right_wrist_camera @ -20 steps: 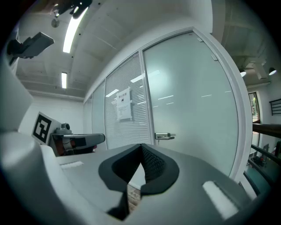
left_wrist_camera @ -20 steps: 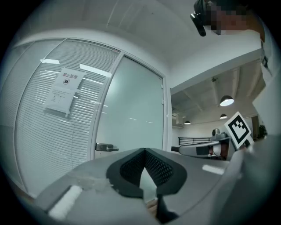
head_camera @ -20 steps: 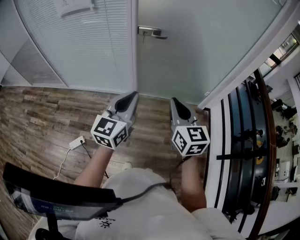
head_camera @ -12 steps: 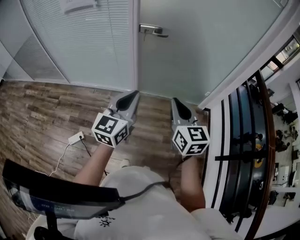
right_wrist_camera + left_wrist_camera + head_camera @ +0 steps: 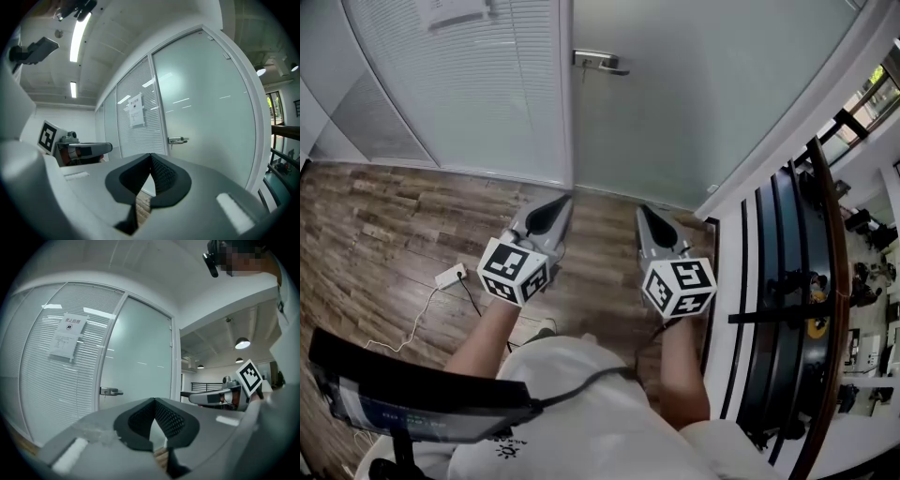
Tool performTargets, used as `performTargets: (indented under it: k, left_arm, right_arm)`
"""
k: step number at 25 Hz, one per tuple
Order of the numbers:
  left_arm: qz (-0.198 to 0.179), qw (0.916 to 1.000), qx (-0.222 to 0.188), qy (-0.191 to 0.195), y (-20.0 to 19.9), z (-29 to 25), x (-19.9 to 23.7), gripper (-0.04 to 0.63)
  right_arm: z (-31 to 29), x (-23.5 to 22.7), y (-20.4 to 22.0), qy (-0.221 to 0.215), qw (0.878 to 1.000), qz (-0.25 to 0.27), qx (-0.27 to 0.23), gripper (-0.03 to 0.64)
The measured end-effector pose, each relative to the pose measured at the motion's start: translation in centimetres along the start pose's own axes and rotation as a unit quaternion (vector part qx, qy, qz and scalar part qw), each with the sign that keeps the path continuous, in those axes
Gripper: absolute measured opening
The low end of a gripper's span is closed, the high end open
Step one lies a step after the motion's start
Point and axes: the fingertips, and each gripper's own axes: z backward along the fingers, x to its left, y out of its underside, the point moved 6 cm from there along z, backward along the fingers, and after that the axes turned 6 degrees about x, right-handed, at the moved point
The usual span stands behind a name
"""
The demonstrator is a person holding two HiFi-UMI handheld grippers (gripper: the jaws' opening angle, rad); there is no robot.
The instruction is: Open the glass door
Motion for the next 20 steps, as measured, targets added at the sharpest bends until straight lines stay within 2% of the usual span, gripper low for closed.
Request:
performTargets:
  k: [6, 10, 16, 20]
  left_arm:
    - [0.019, 0.9998, -0.002, -0.009, 1.1, 0.7, -0.9, 0.002]
    - [0.017, 0.9998, 0.006, -0.01, 1.6, 0.1, -0.6, 0.002]
    - [0.024, 0.9997, 0.008, 0.003, 1.9, -2.9, 1.3, 0.002]
    - [0.03, 0.9992, 0.003, 0.026, 1.9, -6.6, 3.3, 0.002]
  right_arm:
    - [1.6, -1.0, 1.7, -0.005, 1.0, -0.004, 0.009, 0.008]
    - [1.3, -1.9, 2.2, -0.002, 1.0, -0.01, 0.014, 0.008]
    - [-1.0, -3.4, 1.7, 0.0, 1.0, 0.0, 0.023, 0.008]
    - [-3.4, -5.3, 1.3, 0.012, 0.999, 0.002, 0.032, 0.008]
